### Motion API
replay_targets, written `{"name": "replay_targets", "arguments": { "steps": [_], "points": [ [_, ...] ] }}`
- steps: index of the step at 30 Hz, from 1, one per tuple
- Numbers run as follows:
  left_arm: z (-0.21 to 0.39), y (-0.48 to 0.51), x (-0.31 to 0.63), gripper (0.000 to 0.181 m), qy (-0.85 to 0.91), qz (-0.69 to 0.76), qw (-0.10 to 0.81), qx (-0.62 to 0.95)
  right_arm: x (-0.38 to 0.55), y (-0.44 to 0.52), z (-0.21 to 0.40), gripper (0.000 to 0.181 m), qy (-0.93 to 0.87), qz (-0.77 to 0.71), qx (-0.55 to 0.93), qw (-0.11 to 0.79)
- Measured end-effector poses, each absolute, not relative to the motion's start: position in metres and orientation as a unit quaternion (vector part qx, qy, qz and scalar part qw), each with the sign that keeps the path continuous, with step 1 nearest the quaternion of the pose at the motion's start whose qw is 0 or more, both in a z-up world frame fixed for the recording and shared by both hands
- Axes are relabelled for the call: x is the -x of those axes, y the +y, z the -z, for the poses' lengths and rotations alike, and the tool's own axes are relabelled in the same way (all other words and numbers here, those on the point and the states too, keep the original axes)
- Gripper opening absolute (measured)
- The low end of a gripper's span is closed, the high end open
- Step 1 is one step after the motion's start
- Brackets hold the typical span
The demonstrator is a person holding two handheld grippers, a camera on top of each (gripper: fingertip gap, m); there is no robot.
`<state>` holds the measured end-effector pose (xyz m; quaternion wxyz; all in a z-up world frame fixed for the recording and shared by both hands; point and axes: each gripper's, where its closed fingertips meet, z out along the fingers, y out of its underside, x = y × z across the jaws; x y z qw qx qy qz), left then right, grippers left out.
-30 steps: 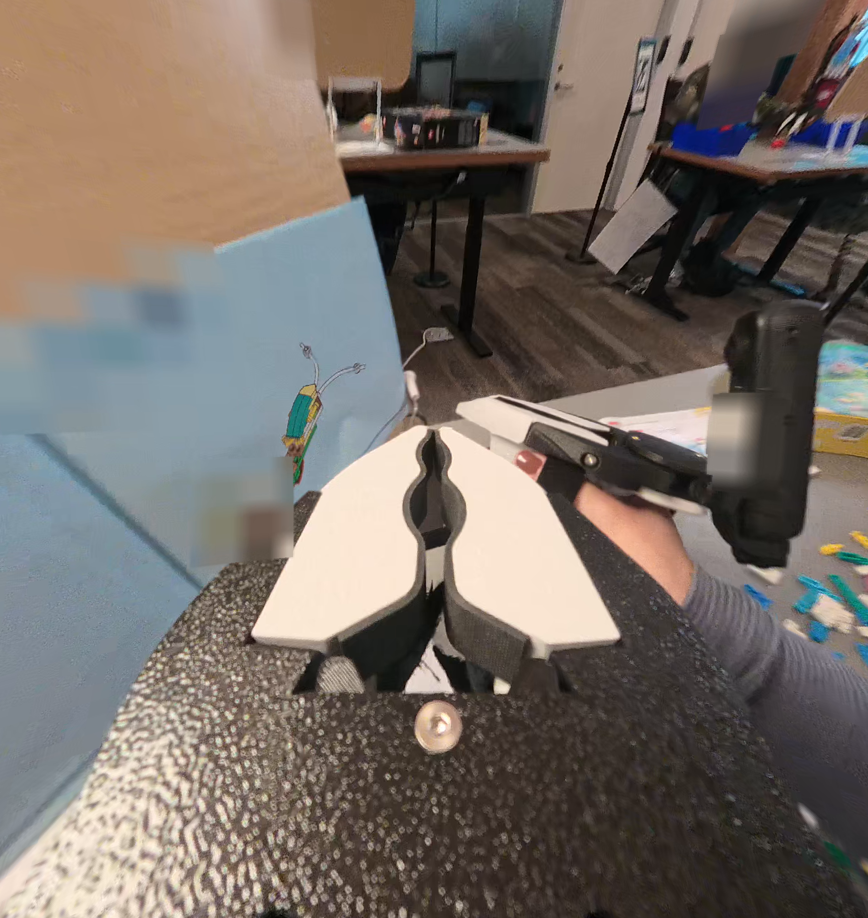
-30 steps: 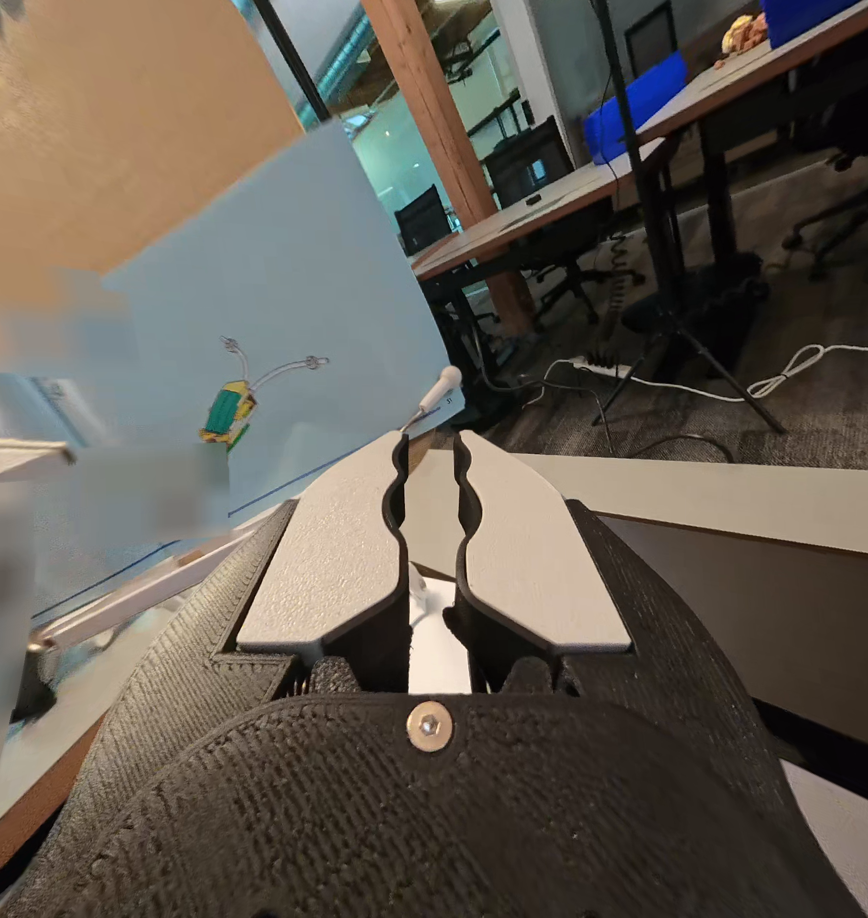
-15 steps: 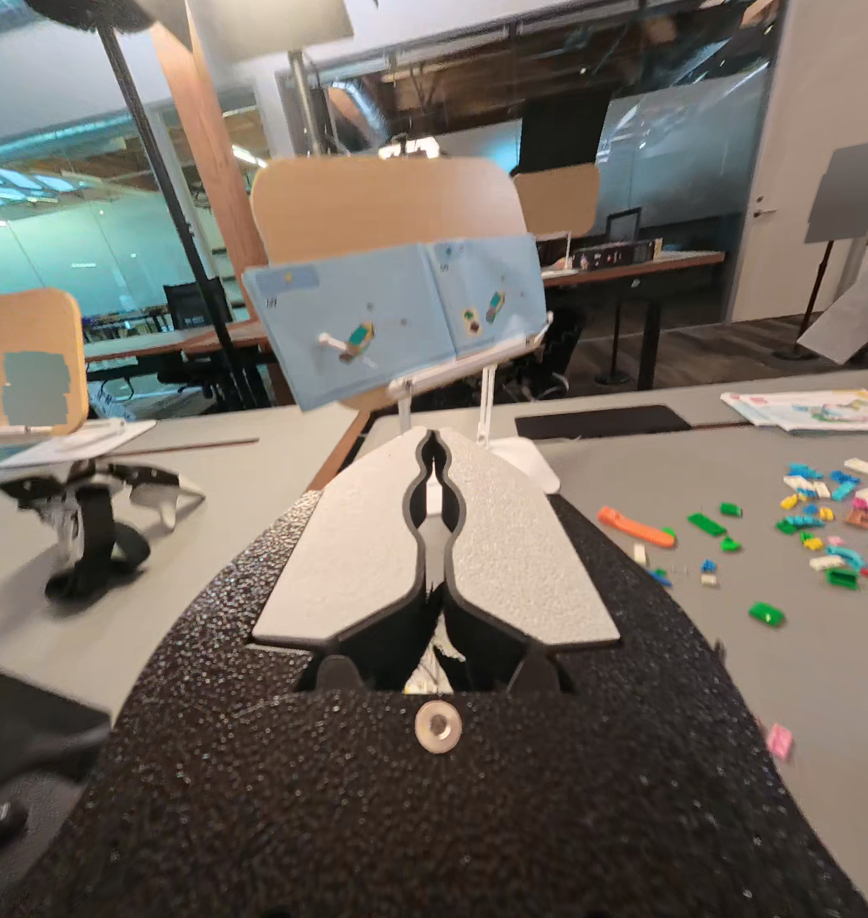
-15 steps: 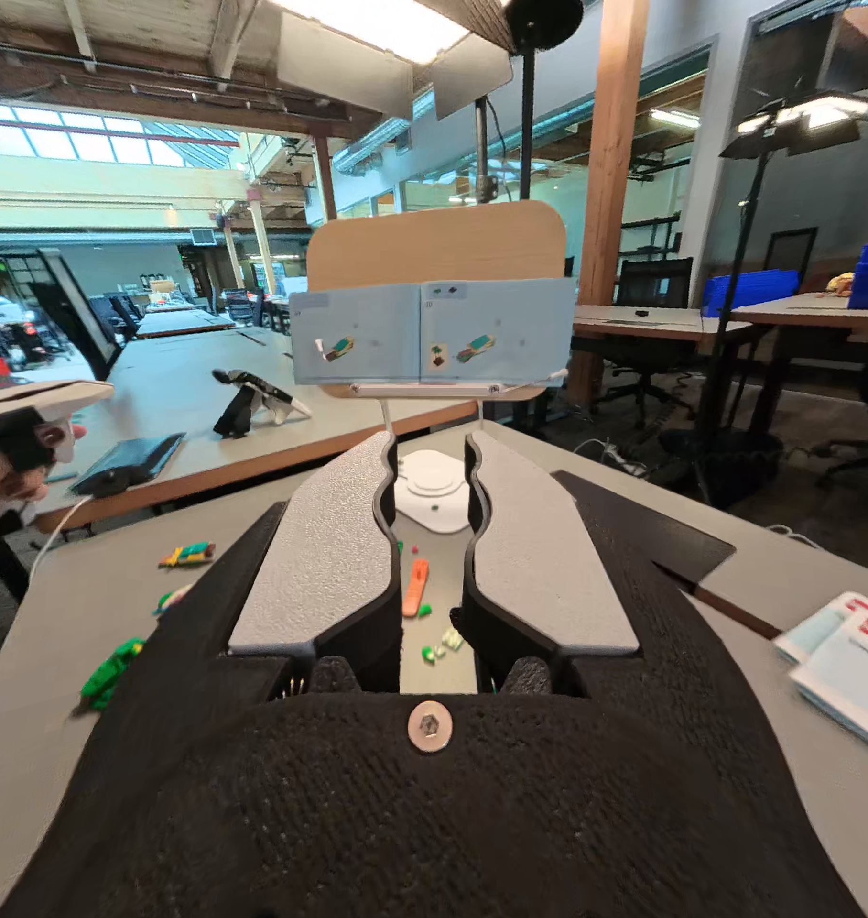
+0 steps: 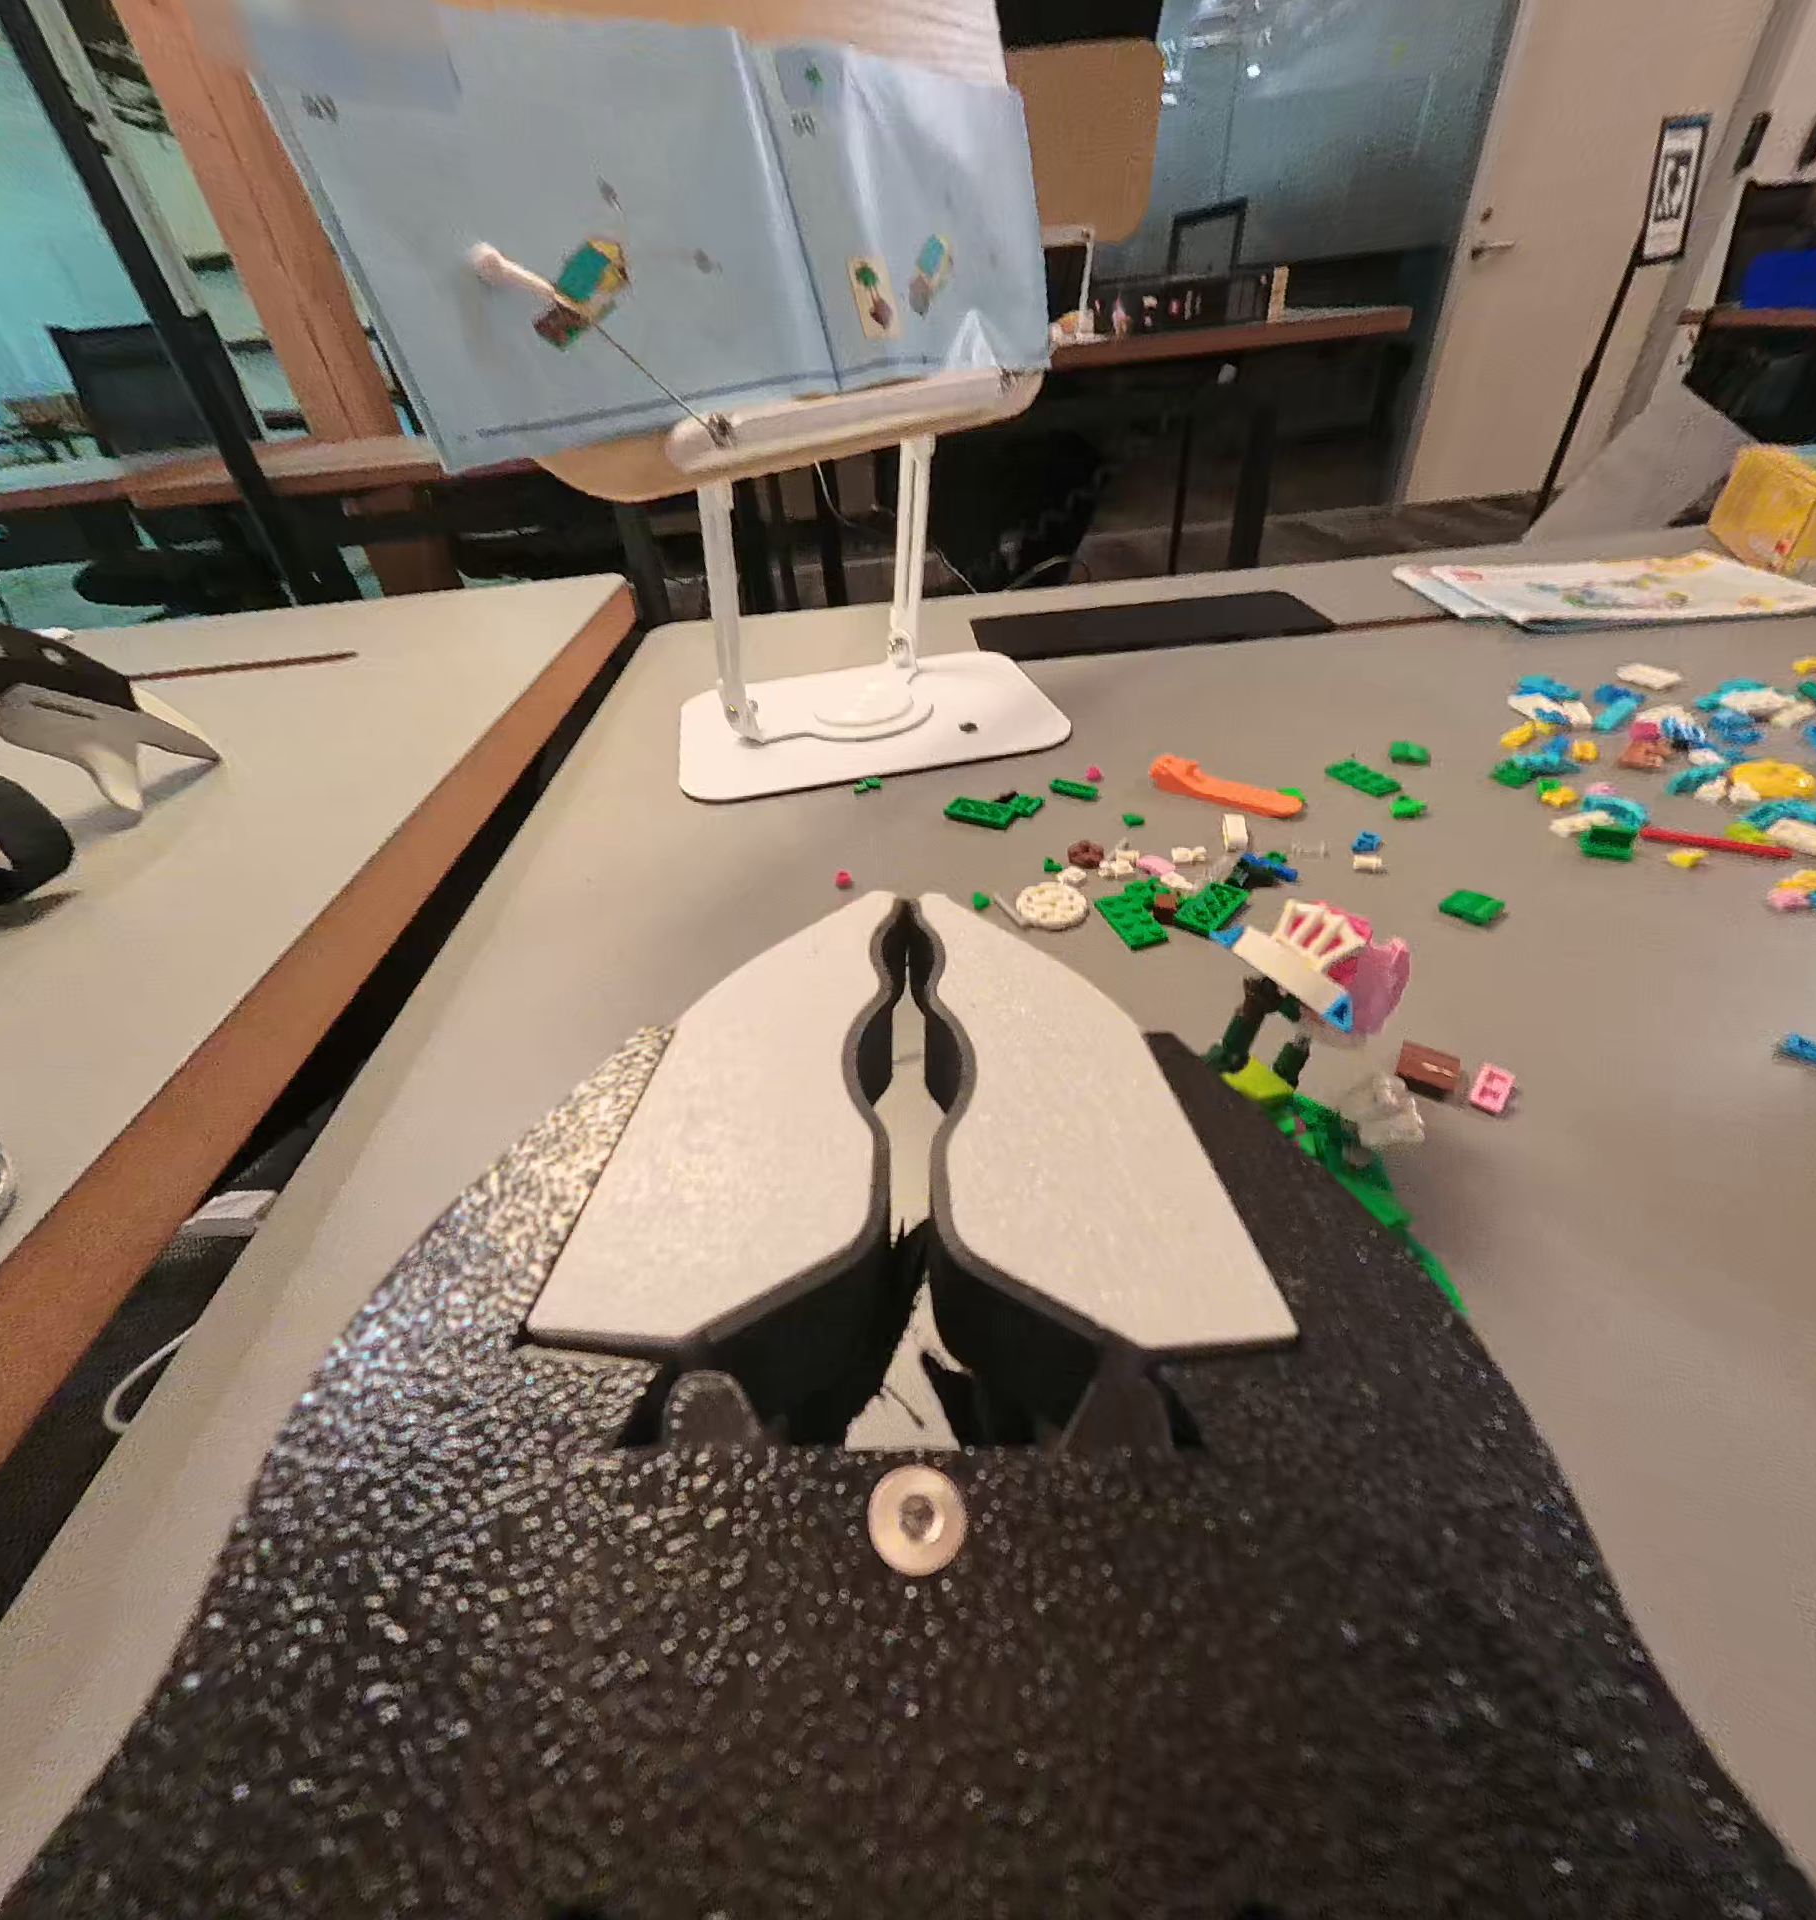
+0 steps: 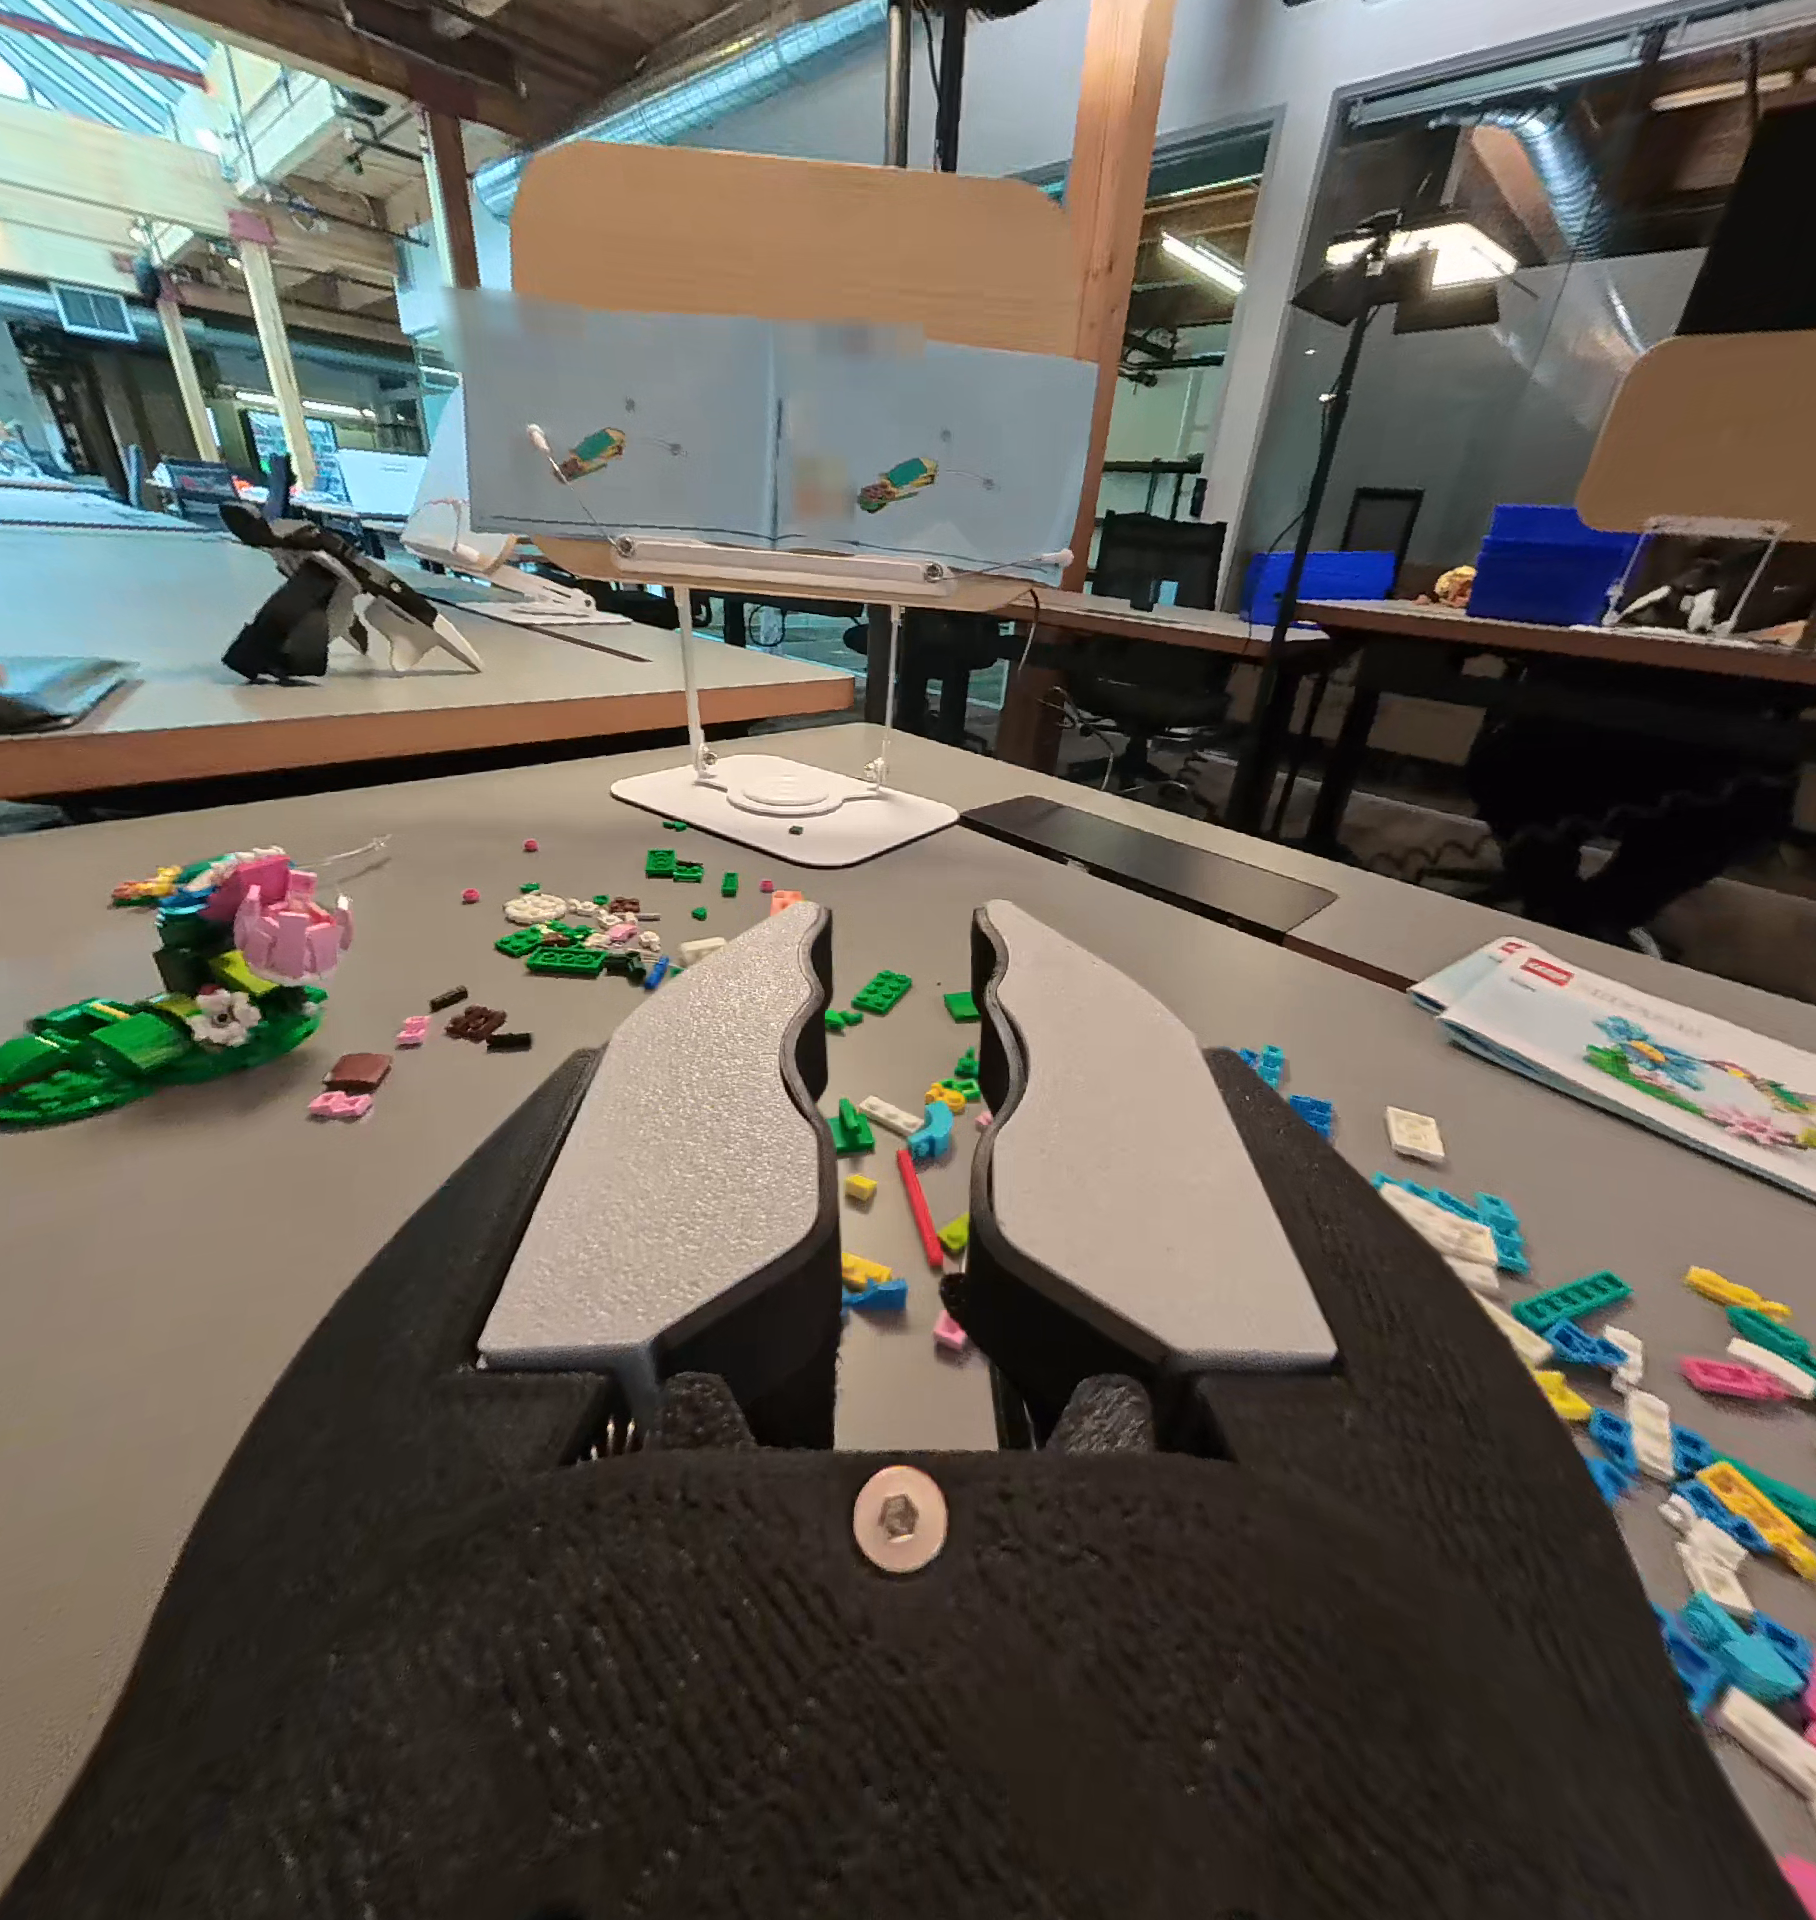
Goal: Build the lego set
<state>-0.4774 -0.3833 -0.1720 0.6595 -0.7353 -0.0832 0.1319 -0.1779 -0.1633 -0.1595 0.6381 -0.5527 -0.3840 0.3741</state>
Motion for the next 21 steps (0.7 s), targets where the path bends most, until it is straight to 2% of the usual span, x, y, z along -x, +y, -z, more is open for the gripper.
{"name": "replay_targets", "arguments": {
  "steps": [2, 3, 4, 7, 14, 21],
  "points": [
    [0.178, -0.38, 0.473, 0.0, -0.066, -0.109, 0.654, 0.746, 0.181, -0.163, 0.165, 0.023, -0.389, -0.371, 0.557, 0.634],
    [0.182, -0.377, 0.468, 0.029, -0.059, -0.09, 0.649, 0.753, 0.183, -0.165, 0.168, 0.023, -0.391, -0.372, 0.559, 0.63],
    [0.187, -0.374, 0.462, 0.043, -0.057, -0.066, 0.638, 0.765, 0.185, -0.167, 0.171, 0.023, -0.395, -0.373, 0.56, 0.626],
    [0.21, -0.371, 0.457, 0.065, -0.062, -0.042, 0.594, 0.801, 0.191, -0.172, 0.178, 0.023, -0.413, -0.36, 0.554, 0.626],
    [0.239, -0.388, 0.511, 0.057, -0.087, -0.15, 0.509, 0.843, 0.2, -0.179, 0.187, 0.023, -0.447, -0.358, 0.536, 0.62],
    [0.271, -0.371, 0.531, 0.057, -0.01, -0.083, 0.431, 0.899, 0.199, -0.178, 0.185, 0.022, -0.435, -0.386, 0.538, 0.61]
  ]
}}
